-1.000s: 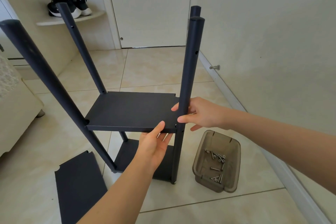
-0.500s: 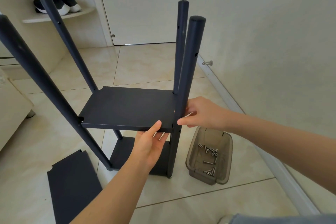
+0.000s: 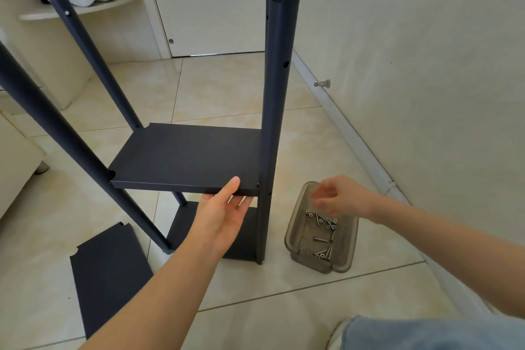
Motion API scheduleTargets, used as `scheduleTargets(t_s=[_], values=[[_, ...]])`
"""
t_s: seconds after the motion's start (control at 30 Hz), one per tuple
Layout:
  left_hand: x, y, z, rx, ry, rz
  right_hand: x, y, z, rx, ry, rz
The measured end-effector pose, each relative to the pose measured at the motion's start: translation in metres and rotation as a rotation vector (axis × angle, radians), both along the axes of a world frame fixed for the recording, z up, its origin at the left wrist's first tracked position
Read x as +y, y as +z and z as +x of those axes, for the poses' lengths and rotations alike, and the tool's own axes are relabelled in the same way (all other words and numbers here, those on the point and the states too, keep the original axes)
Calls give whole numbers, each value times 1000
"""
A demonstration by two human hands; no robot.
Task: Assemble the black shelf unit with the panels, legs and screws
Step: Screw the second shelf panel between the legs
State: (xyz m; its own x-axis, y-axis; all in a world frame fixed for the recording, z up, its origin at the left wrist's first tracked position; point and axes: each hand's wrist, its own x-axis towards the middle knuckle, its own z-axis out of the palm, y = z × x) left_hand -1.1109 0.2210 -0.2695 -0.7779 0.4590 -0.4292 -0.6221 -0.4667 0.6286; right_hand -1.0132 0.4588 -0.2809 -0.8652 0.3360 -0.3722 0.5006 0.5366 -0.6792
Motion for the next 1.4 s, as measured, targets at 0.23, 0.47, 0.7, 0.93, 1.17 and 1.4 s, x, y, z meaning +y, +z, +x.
scheduleTargets(t_s=[0.23, 0.47, 0.7, 0.93, 1.17, 1.4], values=[[-3, -5, -1, 10, 7, -1, 21, -84, 6, -191, 23, 180], [-2, -2, 1, 22, 23, -6, 18, -141, -16, -351, 186, 348], [-2, 1, 0, -1, 25, 16, 15, -187, -31, -485, 284, 448], [-3, 2, 2, -4, 15, 30, 19, -205, -31, -496, 290, 510], [-3, 2, 3, -11, 20, 24, 20, -213, -29, -517, 282, 553], [-3, 1, 3, -4, 19, 33, 9, -216, -24, -511, 478, 815]])
